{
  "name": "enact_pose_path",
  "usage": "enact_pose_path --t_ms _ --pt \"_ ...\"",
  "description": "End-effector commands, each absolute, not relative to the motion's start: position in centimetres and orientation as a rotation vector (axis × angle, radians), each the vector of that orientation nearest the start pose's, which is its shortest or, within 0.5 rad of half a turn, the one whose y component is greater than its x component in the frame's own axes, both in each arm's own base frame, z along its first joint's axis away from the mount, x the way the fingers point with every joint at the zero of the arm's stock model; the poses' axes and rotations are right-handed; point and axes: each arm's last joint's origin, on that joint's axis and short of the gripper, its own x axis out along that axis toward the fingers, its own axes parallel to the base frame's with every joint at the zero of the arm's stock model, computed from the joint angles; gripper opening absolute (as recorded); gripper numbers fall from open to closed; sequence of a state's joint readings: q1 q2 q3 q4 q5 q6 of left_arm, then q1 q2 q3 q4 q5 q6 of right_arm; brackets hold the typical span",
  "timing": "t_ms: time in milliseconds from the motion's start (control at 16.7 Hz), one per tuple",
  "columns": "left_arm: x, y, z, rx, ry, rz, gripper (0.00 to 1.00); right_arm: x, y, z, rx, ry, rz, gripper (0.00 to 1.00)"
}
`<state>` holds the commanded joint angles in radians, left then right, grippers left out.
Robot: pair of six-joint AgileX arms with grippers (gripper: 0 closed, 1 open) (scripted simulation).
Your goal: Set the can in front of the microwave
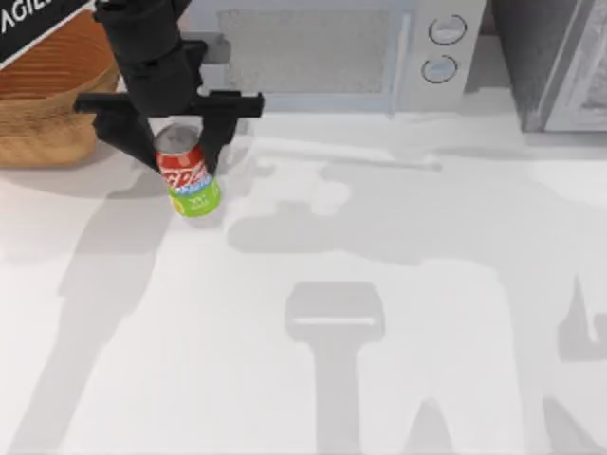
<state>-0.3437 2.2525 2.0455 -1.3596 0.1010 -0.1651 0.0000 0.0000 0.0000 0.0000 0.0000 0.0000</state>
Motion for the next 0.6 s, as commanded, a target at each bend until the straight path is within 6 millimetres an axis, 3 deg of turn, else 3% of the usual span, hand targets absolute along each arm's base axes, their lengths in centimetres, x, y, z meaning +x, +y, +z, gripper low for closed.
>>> enact_pose_path --t_ms 300,600 --pt "41.9 -20.3 20.9 0.022 1.587 -0.056 0.0 10.6 -0.1 16.0 0.0 0.0 0.0 1.0" --pt "41.7 -21.8 21.0 0.016 1.572 -0.016 0.0 10.6 -0.1 16.0 0.0 0.0 0.0 1.0"
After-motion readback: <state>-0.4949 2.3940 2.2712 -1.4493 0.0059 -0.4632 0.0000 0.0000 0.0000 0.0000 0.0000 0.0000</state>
